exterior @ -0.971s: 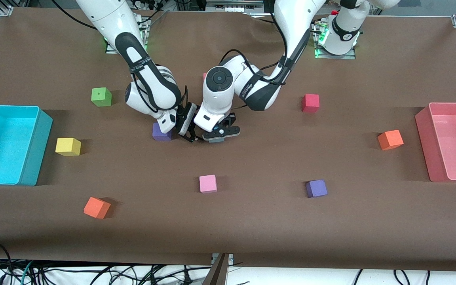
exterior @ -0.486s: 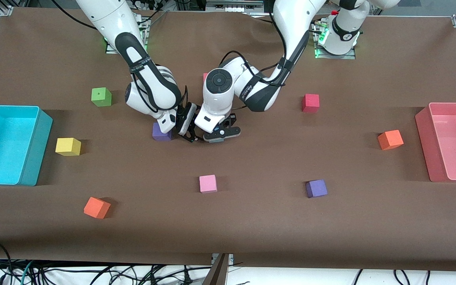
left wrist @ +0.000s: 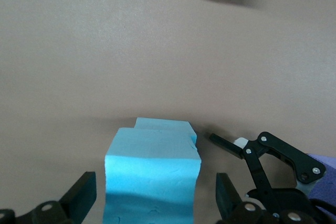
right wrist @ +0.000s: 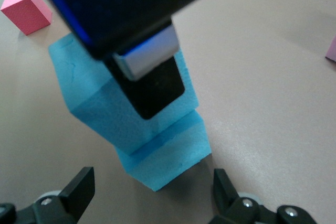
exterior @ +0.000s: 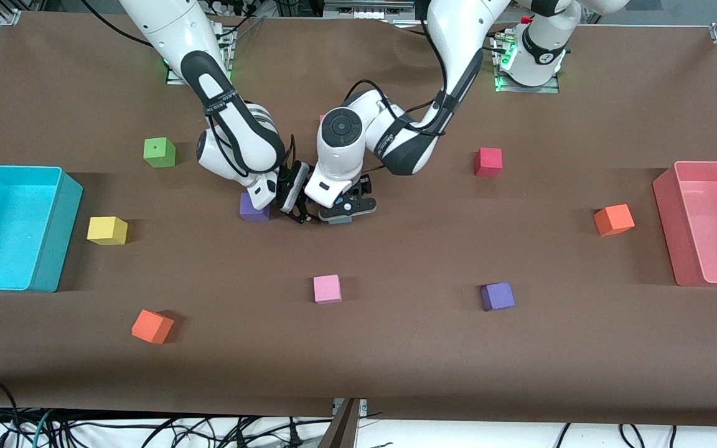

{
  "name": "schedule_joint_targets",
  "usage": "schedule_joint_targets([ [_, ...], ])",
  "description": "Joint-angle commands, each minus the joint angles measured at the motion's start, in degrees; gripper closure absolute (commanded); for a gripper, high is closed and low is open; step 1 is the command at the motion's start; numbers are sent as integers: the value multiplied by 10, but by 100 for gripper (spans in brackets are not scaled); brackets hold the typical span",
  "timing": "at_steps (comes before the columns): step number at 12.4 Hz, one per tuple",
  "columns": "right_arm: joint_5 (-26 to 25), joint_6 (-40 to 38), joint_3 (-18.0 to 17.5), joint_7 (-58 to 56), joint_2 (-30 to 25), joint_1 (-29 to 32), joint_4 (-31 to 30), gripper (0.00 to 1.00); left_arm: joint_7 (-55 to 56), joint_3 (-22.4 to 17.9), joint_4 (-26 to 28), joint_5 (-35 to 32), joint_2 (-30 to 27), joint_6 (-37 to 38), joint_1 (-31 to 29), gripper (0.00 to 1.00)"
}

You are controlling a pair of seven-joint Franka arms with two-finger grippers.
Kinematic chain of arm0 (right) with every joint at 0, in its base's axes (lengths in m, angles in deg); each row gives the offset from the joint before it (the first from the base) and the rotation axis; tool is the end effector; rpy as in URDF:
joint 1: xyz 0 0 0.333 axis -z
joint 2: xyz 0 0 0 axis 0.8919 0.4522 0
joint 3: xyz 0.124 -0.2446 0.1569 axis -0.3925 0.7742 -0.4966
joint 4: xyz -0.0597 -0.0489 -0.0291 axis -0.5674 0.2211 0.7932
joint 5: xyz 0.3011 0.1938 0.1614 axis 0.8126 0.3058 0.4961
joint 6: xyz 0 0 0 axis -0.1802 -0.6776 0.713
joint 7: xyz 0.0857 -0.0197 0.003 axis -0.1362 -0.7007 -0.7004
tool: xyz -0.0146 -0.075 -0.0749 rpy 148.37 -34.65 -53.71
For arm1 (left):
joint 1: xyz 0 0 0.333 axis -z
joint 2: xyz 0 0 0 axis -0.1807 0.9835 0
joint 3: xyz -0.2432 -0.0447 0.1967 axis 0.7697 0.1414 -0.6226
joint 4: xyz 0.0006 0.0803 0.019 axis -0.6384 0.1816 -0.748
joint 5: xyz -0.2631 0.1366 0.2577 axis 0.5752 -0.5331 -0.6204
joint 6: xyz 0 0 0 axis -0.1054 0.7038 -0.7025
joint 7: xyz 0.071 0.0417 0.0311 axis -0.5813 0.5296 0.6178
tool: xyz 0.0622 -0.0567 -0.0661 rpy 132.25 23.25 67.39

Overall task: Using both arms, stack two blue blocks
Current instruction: 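Lower the held cube onto the first light blue cube, then open the left gripper and lift it off the stacked cubes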

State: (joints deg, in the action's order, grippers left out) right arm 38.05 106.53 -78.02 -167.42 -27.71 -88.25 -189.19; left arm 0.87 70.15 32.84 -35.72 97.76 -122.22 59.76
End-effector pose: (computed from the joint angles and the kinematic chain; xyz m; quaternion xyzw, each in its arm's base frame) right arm 0.4656 0.3153 0.1433 -0.7959 -0.4676 -0.2416 0.2991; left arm 0.5054 -0.5561 0.2674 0.9908 0.1258 -0.0211 0.0441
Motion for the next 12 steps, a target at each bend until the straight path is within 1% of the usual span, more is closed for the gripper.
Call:
schedule_joint_targets([
  [1, 14, -6, 4, -15, 4, -4, 5, 0, 6, -8, -6, 5, -11, 21, 5, 0],
  [2, 14, -6, 4, -15, 4, -4, 5, 0, 4, -10, -7, 5, -25, 43, 0, 0],
  [4, 14, -6, 4, -14, 4, -4, 5, 0, 0, -3, -5, 5, -64, 88, -43, 0],
  [6, 14, -6, 4, -14, 4, -3, 4, 0, -10, 30, -1, 5, -113, 138, -108, 0],
  [7, 14, -6, 4, -14, 4, -3, 4, 0, -23, 34, 14, 5, -143, 158, -136, 0],
  [9, 14, -6, 4, -11, 2, -1, 4, 0, -65, 41, 64, 11, -207, 174, -200, 0],
  [10, 14, -6, 4, -9, 0, -1, 3, 0, -104, 46, 93, 11, -243, 185, -229, 0],
  [12, 14, -6, 4, 4, -15, 3, 0, 0, -195, 49, 139, 7, -314, 237, -287, 0],
])
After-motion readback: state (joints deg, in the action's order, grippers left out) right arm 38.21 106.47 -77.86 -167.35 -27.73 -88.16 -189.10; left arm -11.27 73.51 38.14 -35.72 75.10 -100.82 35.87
